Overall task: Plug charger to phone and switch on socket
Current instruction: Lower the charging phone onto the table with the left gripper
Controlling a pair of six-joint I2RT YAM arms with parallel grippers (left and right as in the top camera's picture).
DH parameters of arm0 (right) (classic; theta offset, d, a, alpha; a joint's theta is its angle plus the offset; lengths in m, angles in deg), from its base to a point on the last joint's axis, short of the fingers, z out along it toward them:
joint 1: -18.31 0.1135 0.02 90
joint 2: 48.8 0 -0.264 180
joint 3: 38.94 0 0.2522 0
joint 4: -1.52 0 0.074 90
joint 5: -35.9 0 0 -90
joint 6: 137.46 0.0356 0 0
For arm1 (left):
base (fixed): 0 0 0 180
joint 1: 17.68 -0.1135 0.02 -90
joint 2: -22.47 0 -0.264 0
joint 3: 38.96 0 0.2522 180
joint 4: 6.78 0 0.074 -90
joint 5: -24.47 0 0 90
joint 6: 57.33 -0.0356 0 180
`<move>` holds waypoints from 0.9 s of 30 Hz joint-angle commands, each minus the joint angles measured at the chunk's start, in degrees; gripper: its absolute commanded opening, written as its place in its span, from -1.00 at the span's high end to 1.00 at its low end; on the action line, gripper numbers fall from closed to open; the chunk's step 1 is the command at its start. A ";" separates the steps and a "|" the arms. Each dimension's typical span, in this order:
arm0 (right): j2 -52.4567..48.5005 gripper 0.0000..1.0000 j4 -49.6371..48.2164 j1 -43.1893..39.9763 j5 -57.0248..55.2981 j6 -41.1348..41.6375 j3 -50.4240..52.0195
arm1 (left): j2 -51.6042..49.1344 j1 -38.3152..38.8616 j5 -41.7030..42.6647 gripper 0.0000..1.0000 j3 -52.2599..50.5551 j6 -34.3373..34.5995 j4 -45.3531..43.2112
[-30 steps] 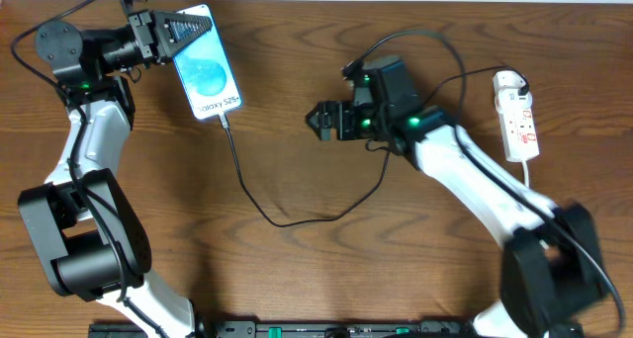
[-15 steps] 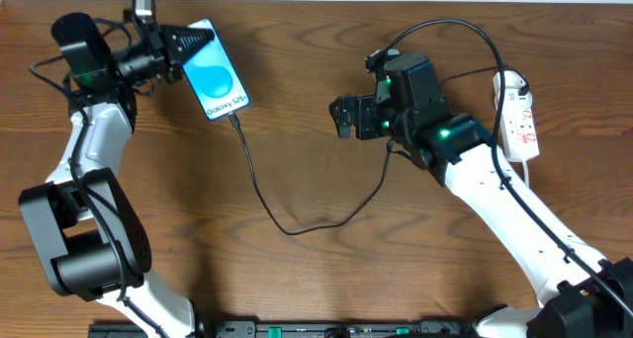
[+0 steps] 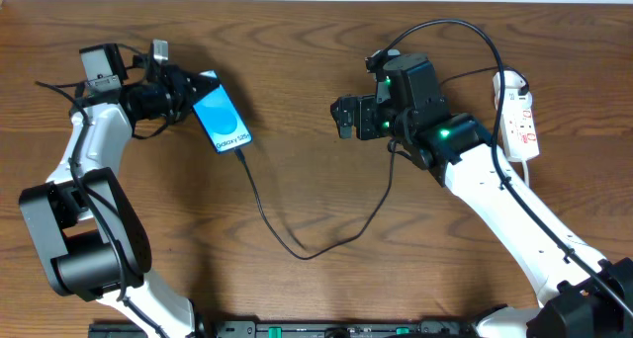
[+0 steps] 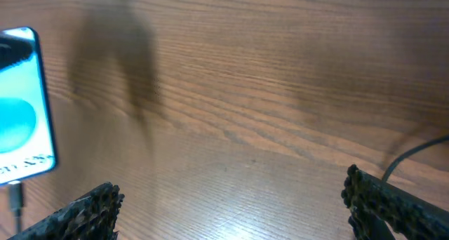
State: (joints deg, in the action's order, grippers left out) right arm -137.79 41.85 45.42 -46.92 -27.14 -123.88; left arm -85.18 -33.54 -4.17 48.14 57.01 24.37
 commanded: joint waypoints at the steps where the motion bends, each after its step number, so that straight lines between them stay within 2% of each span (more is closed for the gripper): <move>1: 0.87 -0.99 0.04 -0.39 -0.63 -0.68 -0.48 | 0.17 0.59 -3.67 0.85 -1.73 -6.75 0.57; 7: 0.87 -0.99 0.11 -0.39 -0.63 -0.70 -0.48 | 0.15 1.84 -9.25 0.85 -5.18 -6.78 0.55; 14: 0.87 -0.99 0.11 -0.37 -0.63 -0.68 -0.48 | 0.13 3.06 -9.86 0.85 -6.80 -6.99 0.55; 20: 0.87 -0.98 0.11 0.09 -0.63 -0.70 -0.48 | 0.13 4.50 -14.64 0.85 -9.42 -7.10 0.46; 27: 0.87 -0.99 0.48 0.11 -0.61 -0.66 -0.48 | 0.07 4.96 -14.75 0.85 -10.47 -8.26 0.55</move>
State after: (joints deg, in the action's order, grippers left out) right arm -137.79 41.93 45.42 -47.09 -27.14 -123.88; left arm -85.18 -28.71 -18.97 37.70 50.36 24.89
